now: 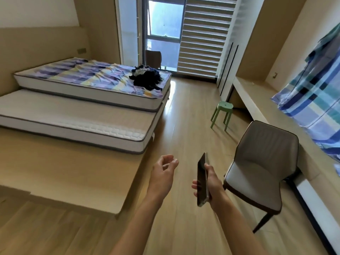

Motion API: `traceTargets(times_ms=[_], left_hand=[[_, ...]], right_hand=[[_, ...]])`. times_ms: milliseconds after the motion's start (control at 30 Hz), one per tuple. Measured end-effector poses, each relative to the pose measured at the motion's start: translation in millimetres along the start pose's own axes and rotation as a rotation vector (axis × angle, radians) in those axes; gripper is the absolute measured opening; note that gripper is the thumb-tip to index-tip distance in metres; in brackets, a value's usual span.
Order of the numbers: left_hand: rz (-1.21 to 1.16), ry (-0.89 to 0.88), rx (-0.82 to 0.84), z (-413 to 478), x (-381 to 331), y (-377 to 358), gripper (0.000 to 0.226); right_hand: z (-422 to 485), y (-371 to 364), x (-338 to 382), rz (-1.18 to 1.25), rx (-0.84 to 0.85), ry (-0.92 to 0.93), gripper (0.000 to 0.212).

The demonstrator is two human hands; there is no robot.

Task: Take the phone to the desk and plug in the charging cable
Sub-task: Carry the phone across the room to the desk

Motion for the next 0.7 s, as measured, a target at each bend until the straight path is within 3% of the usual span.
traceTargets(times_ms=[200,467,700], left_hand=[[0.006,0.033,0.051,140.7,2.8,-25.0,0.018],[0.045,-0.027,0.065,378.2,-15.2,-91.7,0.036],[0.046,-0.014,0.095,545.8,-30.8,-145.0,0.034]], right_hand=[[119.7,-20.4,73.3,0.038,-0.039,0.01,0.07],[326.9,-34.2,208.2,0.084,-0.031,0.045,0.073],[467.5,-32.9,300.3,0.105,-0.065,0.015,0.072]])
Point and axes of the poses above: each hand's wrist, its own z-axis towards the middle knuckle, its own y-axis out of the back of the hand, x = y × z, the point moved 8 cm from there along z, towards the middle knuckle, and after that the axes turned 2 degrees about x, right-handed, at the moved point
